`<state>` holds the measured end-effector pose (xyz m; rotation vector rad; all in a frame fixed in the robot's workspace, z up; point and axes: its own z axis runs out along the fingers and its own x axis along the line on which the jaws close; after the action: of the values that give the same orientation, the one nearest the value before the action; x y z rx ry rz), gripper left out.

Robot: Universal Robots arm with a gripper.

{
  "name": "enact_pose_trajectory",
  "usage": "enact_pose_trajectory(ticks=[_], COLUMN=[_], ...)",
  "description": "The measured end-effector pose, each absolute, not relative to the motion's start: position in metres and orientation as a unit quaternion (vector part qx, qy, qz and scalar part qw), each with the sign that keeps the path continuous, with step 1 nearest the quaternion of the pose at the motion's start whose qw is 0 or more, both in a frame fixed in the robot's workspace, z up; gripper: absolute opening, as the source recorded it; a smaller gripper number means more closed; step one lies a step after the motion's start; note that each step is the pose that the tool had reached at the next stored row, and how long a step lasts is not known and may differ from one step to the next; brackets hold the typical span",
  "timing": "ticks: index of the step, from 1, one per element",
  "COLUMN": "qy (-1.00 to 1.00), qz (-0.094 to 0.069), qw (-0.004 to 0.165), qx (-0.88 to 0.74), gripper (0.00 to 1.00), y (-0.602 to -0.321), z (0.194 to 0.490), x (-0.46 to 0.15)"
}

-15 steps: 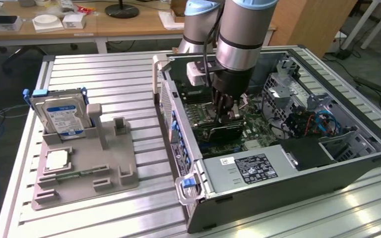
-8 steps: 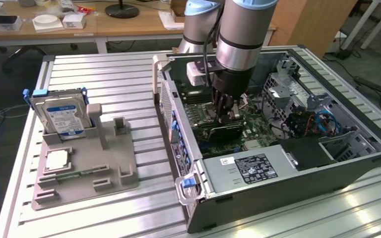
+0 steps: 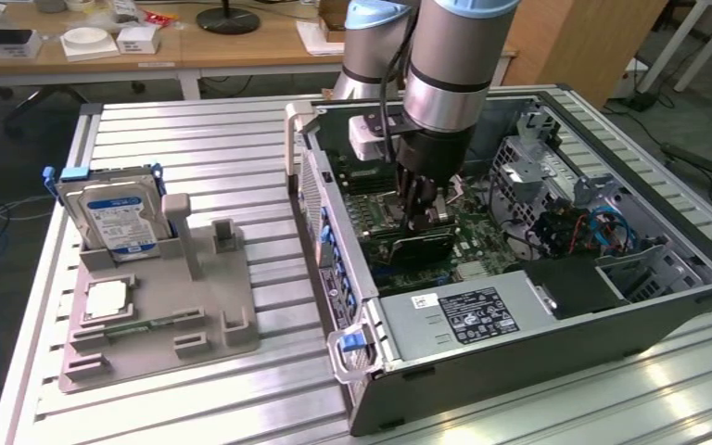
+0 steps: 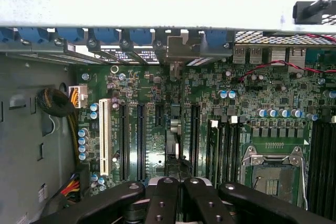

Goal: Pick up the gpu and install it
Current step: 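Press down on the gpu until it lock into place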

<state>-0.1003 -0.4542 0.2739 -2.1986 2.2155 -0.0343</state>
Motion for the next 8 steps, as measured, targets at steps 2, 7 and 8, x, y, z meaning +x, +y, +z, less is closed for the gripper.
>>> enact_pose_trajectory(ticks=[2,7,8], qy=[0.710,0.710,0.710], qz=[-0.011,0.009,0.015], qw=[0.010,-0.009,-0.016], qx=[-0.704,-0.704,-0.704], gripper=[0.10,0.10,0.10], y=[-0.4542,-0.4542,-0.4542], z=[0.2740,0.2739,0.2741], x=[-0.1018,-0.1018,-0.1017])
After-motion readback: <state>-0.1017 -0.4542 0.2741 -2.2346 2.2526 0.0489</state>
